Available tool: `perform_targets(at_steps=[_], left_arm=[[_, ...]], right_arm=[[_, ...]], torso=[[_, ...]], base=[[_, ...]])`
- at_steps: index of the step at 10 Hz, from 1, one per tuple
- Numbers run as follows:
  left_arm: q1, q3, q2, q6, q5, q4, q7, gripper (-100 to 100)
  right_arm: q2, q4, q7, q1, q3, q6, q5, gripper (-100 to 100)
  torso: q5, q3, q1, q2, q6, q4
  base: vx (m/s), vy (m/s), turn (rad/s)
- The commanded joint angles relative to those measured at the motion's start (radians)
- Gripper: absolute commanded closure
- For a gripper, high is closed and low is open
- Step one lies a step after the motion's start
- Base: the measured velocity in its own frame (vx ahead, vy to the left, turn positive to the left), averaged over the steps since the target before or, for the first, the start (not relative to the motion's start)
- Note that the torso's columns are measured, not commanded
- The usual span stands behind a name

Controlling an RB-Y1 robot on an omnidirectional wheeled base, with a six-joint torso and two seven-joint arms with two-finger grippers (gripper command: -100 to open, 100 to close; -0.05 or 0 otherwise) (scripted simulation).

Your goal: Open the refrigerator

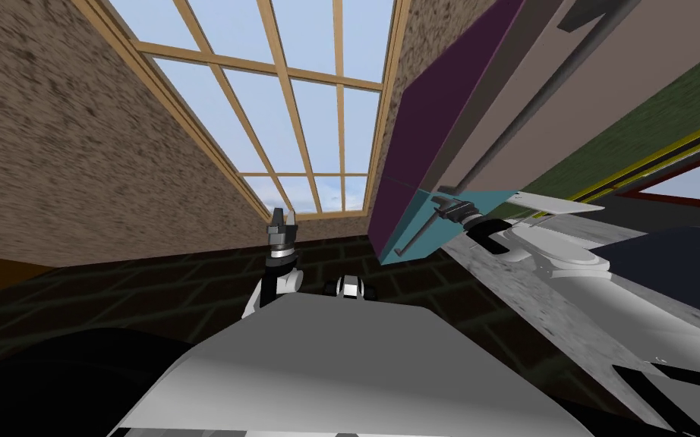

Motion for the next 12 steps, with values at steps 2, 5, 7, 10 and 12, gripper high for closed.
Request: perform_targets(at_steps=[2,5,7,10,12], left_arm=[[0.0,0.0,0.0,0.0,0.0,0.0,0.0,0],[0.0,0.0,0.0,0.0,0.0,0.0,0.0,0],[0.0,0.0,0.0,0.0,0.0,0.0,0.0,0],[0.0,0.0,0.0,0.0,0.0,0.0,0.0,0],[0.0,0.0,0.0,0.0,0.0,0.0,0.0,0]], right_arm=[[0.012,-0.087,0.004,0.003,0.008,-0.059,-0.001,100],[0.021,-0.162,0.005,0.003,0.016,-0.108,-0.004,100],[0.027,-0.211,0.006,0.003,0.02,-0.141,-0.006,100],[0.029,-0.248,0.002,0.009,0.03,-0.168,-0.011,100],[0.033,-0.271,0.004,0.01,0.034,-0.183,-0.013,100]], torso=[[-0.002,0.0,-0.013,-0.001,0.007,0.004],[0.001,-0.006,-0.002,-0.009,0.004,0.001],[0.004,-0.009,0.004,-0.014,0.0,0.001],[0.005,-0.009,0.016,-0.014,-0.001,-0.002],[0.002,-0.006,0.004,-0.009,-0.002,-0.001]], base=[[-0.228,-0.36,0.045],[-0.261,-0.315,-0.027],[-0.191,-0.332,-0.002],[-0.105,-0.214,0.005],[-0.101,-0.283,0.053]])
